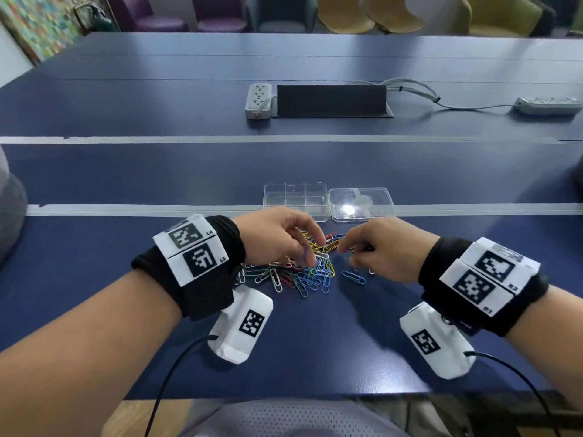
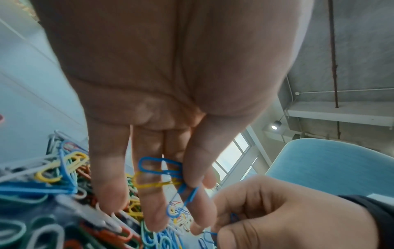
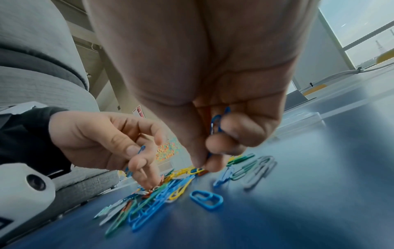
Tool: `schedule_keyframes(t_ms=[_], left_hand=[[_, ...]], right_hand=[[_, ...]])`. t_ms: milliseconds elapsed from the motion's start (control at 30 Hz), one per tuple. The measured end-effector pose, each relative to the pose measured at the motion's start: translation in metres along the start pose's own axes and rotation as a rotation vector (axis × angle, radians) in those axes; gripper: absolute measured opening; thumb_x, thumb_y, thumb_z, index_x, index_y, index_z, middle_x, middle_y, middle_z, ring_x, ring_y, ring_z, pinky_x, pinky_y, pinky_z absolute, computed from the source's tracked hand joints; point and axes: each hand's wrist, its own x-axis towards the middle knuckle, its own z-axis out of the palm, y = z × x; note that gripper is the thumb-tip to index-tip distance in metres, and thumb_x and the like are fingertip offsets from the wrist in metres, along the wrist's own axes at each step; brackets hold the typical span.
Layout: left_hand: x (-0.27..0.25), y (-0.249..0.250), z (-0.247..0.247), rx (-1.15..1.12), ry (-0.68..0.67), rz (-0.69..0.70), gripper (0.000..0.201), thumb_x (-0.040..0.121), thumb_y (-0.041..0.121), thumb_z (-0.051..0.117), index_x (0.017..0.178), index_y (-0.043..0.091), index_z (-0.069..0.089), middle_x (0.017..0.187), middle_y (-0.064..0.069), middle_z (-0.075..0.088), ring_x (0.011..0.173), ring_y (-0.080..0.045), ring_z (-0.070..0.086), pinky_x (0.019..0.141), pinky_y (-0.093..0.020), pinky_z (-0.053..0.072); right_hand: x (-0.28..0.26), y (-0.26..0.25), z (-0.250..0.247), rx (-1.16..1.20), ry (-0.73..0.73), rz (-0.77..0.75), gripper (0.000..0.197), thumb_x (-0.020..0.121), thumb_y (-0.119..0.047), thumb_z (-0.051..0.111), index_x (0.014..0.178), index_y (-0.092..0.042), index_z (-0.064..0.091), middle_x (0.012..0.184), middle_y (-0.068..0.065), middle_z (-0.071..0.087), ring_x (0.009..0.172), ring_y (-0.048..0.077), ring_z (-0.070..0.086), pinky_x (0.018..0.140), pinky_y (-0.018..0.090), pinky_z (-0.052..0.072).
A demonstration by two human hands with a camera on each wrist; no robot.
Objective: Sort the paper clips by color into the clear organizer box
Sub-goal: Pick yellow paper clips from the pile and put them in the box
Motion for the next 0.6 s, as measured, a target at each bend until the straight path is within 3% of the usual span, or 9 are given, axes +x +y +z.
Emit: schedule_keyframes(t_ms=[67, 167, 233, 333, 433, 533, 600], left_hand=[[-0.003, 0.001, 0.0, 0.035, 0.018, 0.044, 0.027, 0.075, 0.005, 0.056, 0.088, 0.028, 0.062, 0.069, 0.006, 0.072, 0.074, -0.018, 0.056, 0.07, -0.03, 0.039], [-0.005, 0.002, 0.002, 0.054, 0.074, 0.054, 0.035, 0.083, -0.01, 0.045, 0.091, 0.02, 0.06, 0.07, 0.001, 0.065, 0.05, -0.005, 0.051, 0.053, -0.014, 0.04], [-0.005, 0.004, 0.006, 0.068, 0.085, 0.039, 0.04, 0.081, -0.014, 0.033, 0.084, 0.017, 0.06, 0.062, -0.001, 0.055, 0.049, -0.009, 0.046, 0.05, -0.018, 0.04], [-0.005, 0.01, 0.014, 0.243, 0.089, 0.005, 0.032, 0.083, -0.001, 0.037, 0.076, 0.018, 0.061, 0.055, 0.002, 0.044, 0.042, -0.007, 0.035, 0.043, -0.02, 0.03], [-0.005, 0.012, 0.02, 0.465, 0.15, 0.018, 0.017, 0.084, 0.019, 0.049, 0.08, 0.022, 0.065, 0.054, 0.008, 0.047, 0.047, -0.003, 0.043, 0.051, -0.019, 0.035], [-0.003, 0.01, 0.022, 0.645, 0.162, 0.064, 0.007, 0.077, 0.027, 0.064, 0.081, 0.024, 0.069, 0.051, 0.01, 0.046, 0.05, -0.003, 0.045, 0.058, -0.02, 0.039], [-0.001, 0.007, 0.022, 0.748, 0.152, 0.061, 0.012, 0.073, 0.029, 0.07, 0.084, 0.024, 0.071, 0.056, 0.01, 0.05, 0.056, -0.006, 0.05, 0.062, -0.023, 0.046]], right_hand=[[-0.001, -0.002, -0.001, -0.007, -0.007, 0.0, 0.029, 0.087, -0.01, 0.051, 0.106, -0.02, 0.071, 0.072, -0.011, 0.058, 0.069, 0.008, 0.052, 0.064, 0.016, 0.04], [-0.004, -0.005, -0.003, 0.009, 0.007, 0.004, 0.027, 0.086, -0.009, 0.047, 0.096, -0.021, 0.07, 0.062, -0.015, 0.05, 0.059, 0.0, 0.046, 0.057, 0.01, 0.037], [-0.006, -0.007, -0.003, 0.016, 0.015, 0.009, 0.023, 0.087, -0.011, 0.044, 0.091, -0.024, 0.062, 0.06, -0.013, 0.046, 0.056, 0.0, 0.043, 0.054, 0.011, 0.034], [-0.008, -0.008, -0.002, -0.037, -0.018, 0.024, 0.029, 0.09, -0.009, 0.038, 0.094, -0.022, 0.064, 0.061, -0.013, 0.045, 0.062, 0.009, 0.047, 0.062, 0.023, 0.037], [-0.011, -0.008, 0.001, -0.079, -0.019, 0.044, 0.033, 0.091, -0.01, 0.038, 0.102, -0.019, 0.067, 0.069, -0.009, 0.054, 0.077, 0.017, 0.05, 0.074, 0.023, 0.04], [-0.012, -0.006, 0.006, -0.13, -0.009, 0.028, 0.029, 0.091, -0.013, 0.043, 0.105, -0.018, 0.068, 0.094, -0.001, 0.067, 0.09, 0.02, 0.057, 0.085, 0.027, 0.047], [-0.012, -0.006, 0.008, -0.136, -0.025, 0.035, 0.018, 0.088, -0.023, 0.058, 0.099, -0.016, 0.069, 0.081, -0.005, 0.063, 0.088, 0.019, 0.057, 0.083, 0.028, 0.048]])
